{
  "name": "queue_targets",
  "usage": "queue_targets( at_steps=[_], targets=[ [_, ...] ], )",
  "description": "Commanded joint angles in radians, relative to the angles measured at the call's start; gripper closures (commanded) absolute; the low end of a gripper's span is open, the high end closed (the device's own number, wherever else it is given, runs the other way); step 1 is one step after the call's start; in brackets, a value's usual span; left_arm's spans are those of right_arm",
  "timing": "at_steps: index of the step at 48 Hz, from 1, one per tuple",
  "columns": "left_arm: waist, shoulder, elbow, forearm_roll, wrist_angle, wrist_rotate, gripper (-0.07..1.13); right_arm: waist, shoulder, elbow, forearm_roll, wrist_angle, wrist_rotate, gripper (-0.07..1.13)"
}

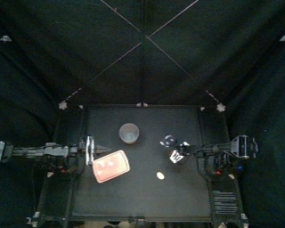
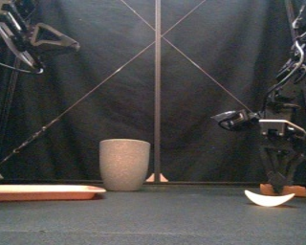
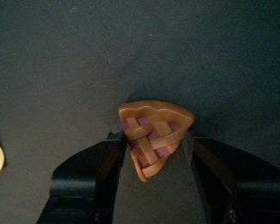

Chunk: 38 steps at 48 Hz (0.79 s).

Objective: Pick the pie then place it on the pink plate
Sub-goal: Place pie on the pink plate

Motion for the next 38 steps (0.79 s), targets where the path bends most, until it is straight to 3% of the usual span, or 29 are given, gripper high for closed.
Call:
queue_targets(
  at_steps=[1,24,38],
  targets=[
    [0.002,0.003,-0.012,-0.002,-0.008,0.0,1.07,0.008,-0.011,-0.015,-0.002,-0.005,0.002,0.31],
    [0.002,0.005,-0.012,-0.002,-0.006,-0.002,1.07,0.043,-0.011,-0.083,-0.066,-0.052,0.008,0.38],
    [0.002,0.005,-0.012,-0.002,-0.015,0.002,1.07,0.117,0.069,-0.351,-0.095,-0.175,-0.002,0.38]
  ],
)
